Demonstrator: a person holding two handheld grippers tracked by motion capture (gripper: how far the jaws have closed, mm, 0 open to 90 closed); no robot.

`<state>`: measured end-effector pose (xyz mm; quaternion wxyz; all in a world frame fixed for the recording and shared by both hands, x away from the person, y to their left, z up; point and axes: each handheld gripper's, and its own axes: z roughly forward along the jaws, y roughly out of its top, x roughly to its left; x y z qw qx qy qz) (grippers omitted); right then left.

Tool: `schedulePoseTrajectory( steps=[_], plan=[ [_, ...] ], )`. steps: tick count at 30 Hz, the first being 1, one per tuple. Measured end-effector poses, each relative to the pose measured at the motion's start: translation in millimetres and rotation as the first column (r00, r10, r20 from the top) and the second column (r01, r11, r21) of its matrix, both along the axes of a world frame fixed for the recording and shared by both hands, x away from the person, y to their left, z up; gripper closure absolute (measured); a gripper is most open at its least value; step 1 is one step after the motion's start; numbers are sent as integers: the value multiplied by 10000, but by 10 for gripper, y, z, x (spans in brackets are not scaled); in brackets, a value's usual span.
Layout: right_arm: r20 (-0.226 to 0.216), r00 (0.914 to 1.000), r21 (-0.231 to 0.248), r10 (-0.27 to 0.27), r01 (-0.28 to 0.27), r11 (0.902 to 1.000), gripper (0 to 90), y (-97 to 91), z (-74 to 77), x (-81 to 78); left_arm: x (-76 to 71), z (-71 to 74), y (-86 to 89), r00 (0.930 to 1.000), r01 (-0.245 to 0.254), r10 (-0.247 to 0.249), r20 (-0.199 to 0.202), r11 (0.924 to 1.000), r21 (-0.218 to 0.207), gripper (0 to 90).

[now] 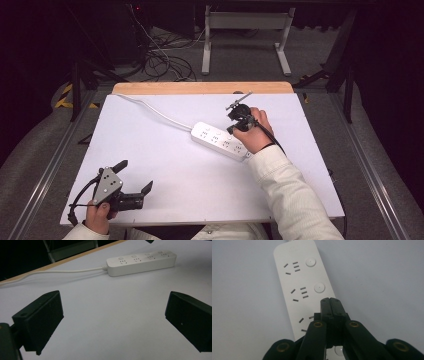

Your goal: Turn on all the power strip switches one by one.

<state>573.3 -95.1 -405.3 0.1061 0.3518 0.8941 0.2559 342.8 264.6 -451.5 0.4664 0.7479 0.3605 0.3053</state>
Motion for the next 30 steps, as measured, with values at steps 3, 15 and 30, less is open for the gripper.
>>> schedulePoseTrajectory(
  steps=[3, 15, 30],
  plan=[
    [-103, 9999, -61, 17, -17, 10000, 900, 17, -56, 49, 1, -1, 0, 10000, -5, 5, -2, 10000, -4, 20],
    [-382, 9993, -338, -28, 15, 9994, 900, 66, -181, 98, 7, 0, 7, 10000, 29, -29, 9, 10000, 41, 20],
    [-390, 9992, -650, -1, -25, 9979, 900, 90, -238, 94, 4, -3, 2, 10000, 44, -44, -17, 10000, 42, 20]
  ],
)
